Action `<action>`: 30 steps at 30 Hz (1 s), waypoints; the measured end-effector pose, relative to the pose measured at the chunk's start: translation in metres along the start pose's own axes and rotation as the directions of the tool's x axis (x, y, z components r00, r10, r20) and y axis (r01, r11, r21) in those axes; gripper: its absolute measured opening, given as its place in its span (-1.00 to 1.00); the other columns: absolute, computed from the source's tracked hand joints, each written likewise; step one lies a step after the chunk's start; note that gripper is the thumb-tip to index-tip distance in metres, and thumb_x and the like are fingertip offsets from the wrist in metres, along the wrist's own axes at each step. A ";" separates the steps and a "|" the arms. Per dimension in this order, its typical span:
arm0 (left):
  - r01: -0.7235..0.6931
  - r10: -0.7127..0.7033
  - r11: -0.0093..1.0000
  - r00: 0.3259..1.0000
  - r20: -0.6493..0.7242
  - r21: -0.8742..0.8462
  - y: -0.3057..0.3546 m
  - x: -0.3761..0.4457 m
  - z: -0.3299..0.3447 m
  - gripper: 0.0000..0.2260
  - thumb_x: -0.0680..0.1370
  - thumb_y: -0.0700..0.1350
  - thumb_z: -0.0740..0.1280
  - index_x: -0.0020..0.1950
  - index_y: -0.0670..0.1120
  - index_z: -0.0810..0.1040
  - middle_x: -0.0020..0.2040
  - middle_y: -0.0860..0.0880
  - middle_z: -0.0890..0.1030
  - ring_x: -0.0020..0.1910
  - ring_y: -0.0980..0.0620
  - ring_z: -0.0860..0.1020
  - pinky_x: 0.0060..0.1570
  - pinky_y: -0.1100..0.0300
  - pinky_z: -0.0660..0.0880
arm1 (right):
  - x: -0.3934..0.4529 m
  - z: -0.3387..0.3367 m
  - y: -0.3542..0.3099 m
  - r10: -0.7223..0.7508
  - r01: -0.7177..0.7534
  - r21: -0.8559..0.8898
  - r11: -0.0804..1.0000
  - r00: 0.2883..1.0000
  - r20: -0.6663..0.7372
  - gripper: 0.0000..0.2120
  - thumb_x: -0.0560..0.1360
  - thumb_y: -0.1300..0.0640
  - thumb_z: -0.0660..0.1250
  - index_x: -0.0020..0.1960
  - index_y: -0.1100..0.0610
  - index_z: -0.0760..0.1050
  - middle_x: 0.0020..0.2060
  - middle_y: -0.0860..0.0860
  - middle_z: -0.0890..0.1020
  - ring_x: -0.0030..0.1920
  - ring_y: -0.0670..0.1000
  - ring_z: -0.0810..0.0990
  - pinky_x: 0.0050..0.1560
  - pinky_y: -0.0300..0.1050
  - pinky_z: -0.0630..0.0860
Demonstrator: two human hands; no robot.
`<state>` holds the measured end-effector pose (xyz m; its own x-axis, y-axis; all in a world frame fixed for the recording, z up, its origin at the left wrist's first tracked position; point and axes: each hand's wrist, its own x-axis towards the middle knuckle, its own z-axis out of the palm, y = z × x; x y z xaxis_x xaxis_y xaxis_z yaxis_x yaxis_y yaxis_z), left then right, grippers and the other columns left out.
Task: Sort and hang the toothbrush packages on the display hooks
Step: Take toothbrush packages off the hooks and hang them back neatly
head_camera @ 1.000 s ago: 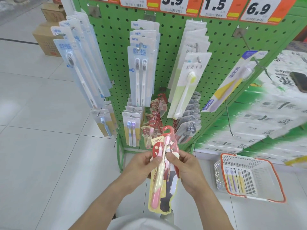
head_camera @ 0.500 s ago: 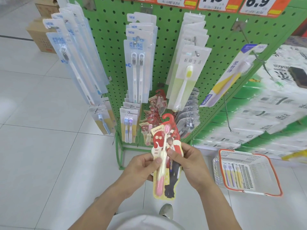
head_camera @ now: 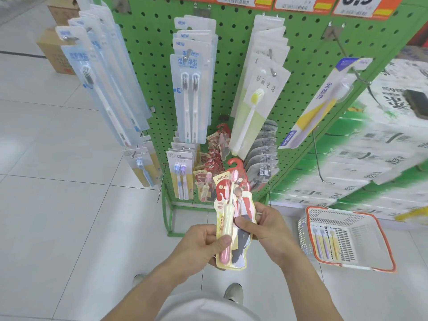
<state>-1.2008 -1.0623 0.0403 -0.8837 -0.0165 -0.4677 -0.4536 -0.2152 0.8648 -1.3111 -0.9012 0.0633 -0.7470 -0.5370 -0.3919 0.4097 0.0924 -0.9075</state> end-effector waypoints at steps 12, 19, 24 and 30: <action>0.015 -0.015 1.000 1.000 -0.014 0.010 0.001 0.004 0.000 -0.79 0.61 -0.13 0.36 0.19 -0.19 0.64 -0.01 -0.23 0.72 -0.10 -0.20 0.69 -0.09 -0.04 0.67 | 0.004 0.002 0.001 0.015 -0.015 0.006 1.000 0.999 -0.030 -0.80 0.52 0.38 0.40 0.13 0.26 0.60 -0.19 0.19 0.72 -0.32 0.02 0.68 -0.36 -0.27 0.50; 0.000 0.000 0.998 1.000 -0.003 0.062 0.003 0.000 -0.003 -0.79 0.61 -0.11 0.36 0.18 -0.19 0.63 -0.05 -0.23 0.73 -0.15 -0.12 0.69 -0.14 0.04 0.66 | 0.004 -0.001 0.002 -0.008 0.008 -0.028 1.000 1.000 0.009 -0.83 0.63 0.20 0.29 0.06 0.26 0.62 -0.23 0.21 0.70 -0.29 0.13 0.67 -0.27 -0.12 0.56; 0.023 -0.022 0.995 1.000 -0.019 0.094 0.001 0.002 -0.004 -0.80 0.63 -0.14 0.34 0.16 -0.25 0.59 -0.11 -0.25 0.69 -0.21 -0.06 0.63 -0.09 -0.04 0.63 | 0.003 0.000 0.002 -0.020 0.021 -0.020 1.000 1.000 0.018 -0.85 0.63 0.25 0.28 0.07 0.30 0.59 -0.29 0.14 0.70 -0.33 0.09 0.67 -0.29 -0.11 0.58; 0.024 -0.008 0.996 0.985 -0.172 0.090 0.000 0.001 -0.001 -0.62 0.53 -0.14 0.48 0.29 -0.01 0.44 0.08 -0.01 0.66 0.01 0.02 0.67 0.04 0.11 0.63 | 0.004 0.002 0.005 -0.023 0.023 -0.031 0.999 1.000 -0.009 -0.86 0.61 0.24 0.32 0.10 0.27 0.61 -0.26 0.18 0.71 -0.34 0.09 0.67 -0.31 -0.10 0.57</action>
<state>-1.2019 -1.0634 0.0400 -0.8471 -0.1819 -0.4994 -0.4835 -0.1266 0.8662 -1.3108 -0.9045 0.0580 -0.7610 -0.5317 -0.3718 0.3760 0.1055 -0.9206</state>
